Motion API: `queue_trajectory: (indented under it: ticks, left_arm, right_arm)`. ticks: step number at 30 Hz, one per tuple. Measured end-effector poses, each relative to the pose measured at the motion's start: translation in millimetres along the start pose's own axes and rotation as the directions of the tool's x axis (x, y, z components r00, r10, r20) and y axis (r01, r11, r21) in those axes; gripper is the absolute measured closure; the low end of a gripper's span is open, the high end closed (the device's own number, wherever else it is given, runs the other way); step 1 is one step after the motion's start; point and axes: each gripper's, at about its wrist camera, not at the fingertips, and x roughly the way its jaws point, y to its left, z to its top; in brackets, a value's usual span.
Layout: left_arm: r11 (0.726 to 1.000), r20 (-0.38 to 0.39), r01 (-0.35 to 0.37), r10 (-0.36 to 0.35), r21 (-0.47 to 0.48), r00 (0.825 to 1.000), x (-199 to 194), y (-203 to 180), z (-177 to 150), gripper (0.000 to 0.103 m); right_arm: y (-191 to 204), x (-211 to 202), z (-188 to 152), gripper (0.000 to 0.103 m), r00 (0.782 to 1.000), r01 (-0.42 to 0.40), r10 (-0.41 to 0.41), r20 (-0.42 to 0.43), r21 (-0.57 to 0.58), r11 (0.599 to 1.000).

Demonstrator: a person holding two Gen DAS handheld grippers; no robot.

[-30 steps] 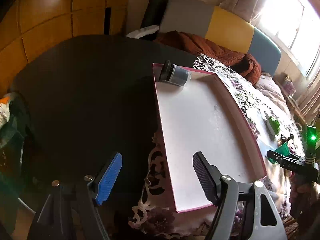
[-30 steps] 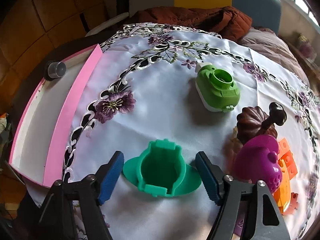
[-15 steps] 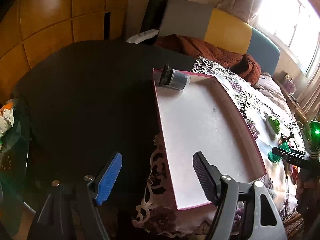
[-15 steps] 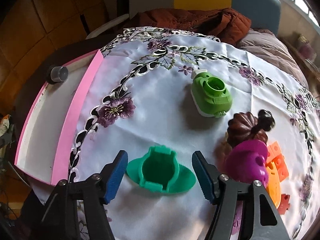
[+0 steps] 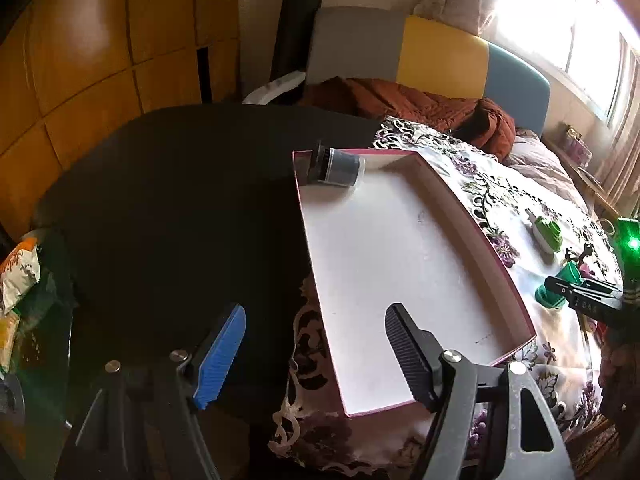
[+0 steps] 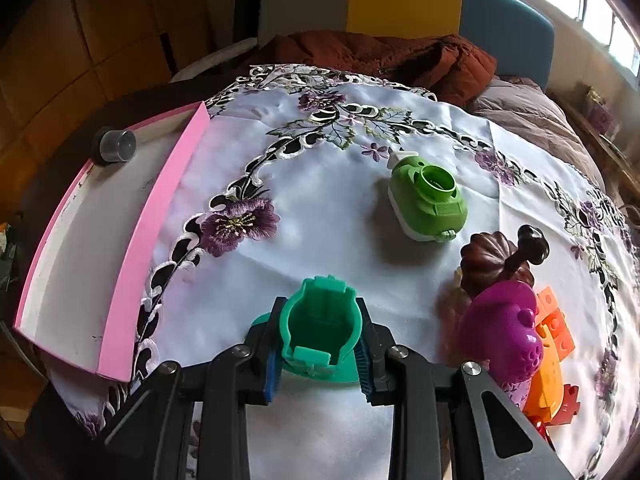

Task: Organize rigid objects
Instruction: 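Carry the teal stand piece toward the tray with the right gripper, then lower the teal piece into the tray and open the right gripper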

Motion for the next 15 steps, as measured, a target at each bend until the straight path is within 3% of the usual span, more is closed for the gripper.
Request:
queue_trajectory:
  ticks: [15]
  left_arm:
    - [1.000,-0.023,0.014,-0.014,-0.004,1.000,4.3,0.6,-4.6,0.029]
  right_arm:
    - [13.0,-19.5,14.0,0.073,0.998,-0.027,0.027,0.056,0.000,1.000]
